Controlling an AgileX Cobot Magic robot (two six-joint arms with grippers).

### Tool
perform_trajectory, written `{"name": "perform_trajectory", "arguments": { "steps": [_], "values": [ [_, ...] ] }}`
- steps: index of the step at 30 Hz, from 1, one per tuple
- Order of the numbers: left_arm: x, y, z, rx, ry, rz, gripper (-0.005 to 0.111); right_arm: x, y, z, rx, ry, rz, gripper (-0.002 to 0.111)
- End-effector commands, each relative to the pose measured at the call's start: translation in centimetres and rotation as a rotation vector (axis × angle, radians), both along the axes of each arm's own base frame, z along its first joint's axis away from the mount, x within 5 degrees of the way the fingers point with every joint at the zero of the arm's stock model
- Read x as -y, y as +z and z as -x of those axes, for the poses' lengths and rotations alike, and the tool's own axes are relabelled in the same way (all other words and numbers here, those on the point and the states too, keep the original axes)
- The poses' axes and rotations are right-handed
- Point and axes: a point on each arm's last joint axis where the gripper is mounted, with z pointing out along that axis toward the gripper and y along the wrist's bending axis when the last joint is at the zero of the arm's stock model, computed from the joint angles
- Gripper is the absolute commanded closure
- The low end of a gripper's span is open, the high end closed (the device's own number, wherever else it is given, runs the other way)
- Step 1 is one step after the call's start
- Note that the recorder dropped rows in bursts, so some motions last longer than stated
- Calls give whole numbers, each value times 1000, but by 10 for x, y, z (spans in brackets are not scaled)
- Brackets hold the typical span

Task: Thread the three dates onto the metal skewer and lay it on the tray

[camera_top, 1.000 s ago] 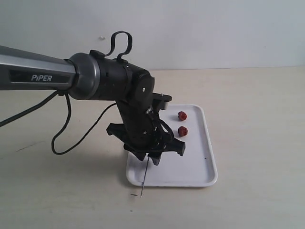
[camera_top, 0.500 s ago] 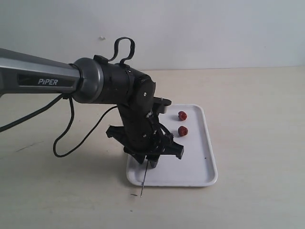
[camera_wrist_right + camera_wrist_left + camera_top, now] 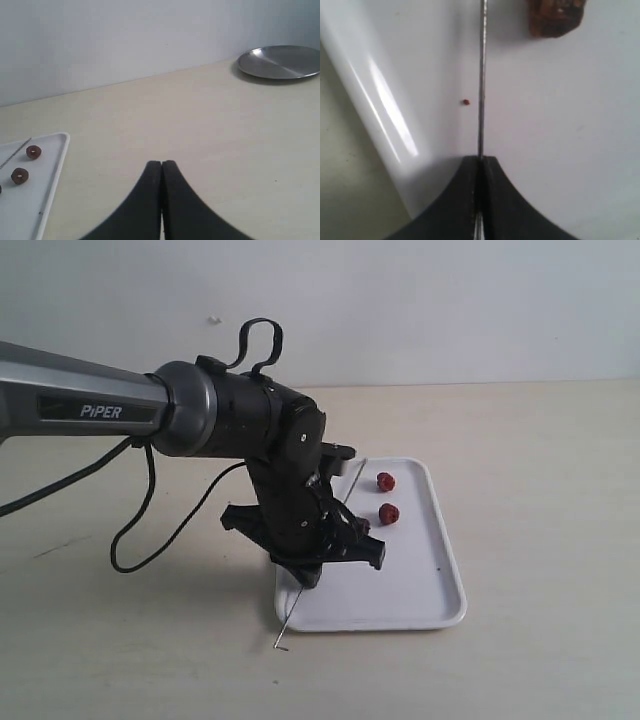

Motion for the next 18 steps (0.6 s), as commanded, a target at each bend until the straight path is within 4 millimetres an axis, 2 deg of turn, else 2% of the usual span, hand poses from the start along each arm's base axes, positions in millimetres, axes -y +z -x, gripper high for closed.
{"name": "perform_trajectory", "arguments": {
  "steps": [1, 8, 18],
  "values": [
    [1, 7, -1, 30, 37, 15, 107, 0, 0, 0, 14, -2, 8, 108],
    [-2, 32, -3, 99, 44, 26, 107, 0, 0, 0, 14, -2, 8, 108],
    [-21, 90, 8, 177, -96, -31, 107, 0, 0, 0, 14, -2, 8, 108]
  ]
}}
